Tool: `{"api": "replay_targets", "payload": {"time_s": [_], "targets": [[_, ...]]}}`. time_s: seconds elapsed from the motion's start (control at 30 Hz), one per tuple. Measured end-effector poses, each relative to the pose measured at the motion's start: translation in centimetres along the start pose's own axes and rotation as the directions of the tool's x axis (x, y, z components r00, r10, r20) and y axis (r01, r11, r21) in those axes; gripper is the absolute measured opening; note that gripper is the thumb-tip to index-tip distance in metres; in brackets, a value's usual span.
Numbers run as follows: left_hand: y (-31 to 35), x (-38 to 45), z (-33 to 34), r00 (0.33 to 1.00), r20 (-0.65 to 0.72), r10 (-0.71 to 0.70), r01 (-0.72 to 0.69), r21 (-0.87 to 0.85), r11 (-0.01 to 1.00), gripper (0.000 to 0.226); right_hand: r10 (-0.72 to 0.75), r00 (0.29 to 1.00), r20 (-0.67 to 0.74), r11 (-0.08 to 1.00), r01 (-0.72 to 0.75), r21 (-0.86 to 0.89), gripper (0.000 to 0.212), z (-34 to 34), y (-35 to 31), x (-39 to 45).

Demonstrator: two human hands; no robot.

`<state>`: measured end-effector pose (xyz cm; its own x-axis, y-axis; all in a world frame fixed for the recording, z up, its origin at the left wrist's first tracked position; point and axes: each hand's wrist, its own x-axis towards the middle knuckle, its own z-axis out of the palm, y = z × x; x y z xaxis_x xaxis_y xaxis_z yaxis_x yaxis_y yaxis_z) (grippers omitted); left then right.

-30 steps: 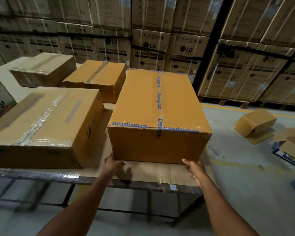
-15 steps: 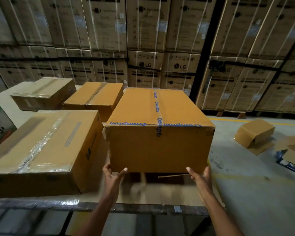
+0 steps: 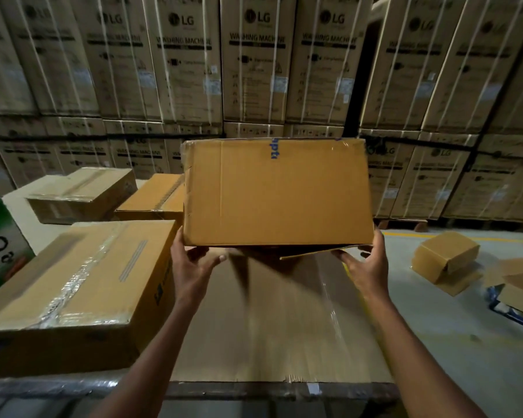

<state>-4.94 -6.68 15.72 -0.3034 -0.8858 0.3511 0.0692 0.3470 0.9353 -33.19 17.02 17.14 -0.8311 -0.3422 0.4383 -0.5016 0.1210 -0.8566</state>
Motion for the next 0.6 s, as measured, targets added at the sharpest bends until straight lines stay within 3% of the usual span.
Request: {"api": "replay_targets", "payload": {"time_s": [0.1,0.2,0.4,0.6], "targets": [[3.1,1.6,0.4,0.987,-0.082,0.139,-0.125,0.150,0.981,0.113,-0.020,0.998,-0.055,1.000,0.022,0.020,0.093,-0.4,-2.1,1.6],[5.9,3.0,0.7,0.969,-0.149,0.197,-0.168,0.187,0.968,0.113,-0.041,0.997,-0.066,0.989,0.050,0.142,0.083,-1.0,-4.8,3.2],[9.5,6.6,0.6,0.958,-0.123,0.258,-0.257,0.022,0.966,0.101,-0.135,0.981,-0.140,0.948,0.169,0.270,0.093,-1.3,-9.9,5.9],[13.0,9.2,0.8,0.941,-0.083,0.328,-0.331,-0.020,0.944,0.109,-0.195,0.952,-0.235,0.948,0.245,0.204,0.085,-1.7,-12.8,8.0]]}}
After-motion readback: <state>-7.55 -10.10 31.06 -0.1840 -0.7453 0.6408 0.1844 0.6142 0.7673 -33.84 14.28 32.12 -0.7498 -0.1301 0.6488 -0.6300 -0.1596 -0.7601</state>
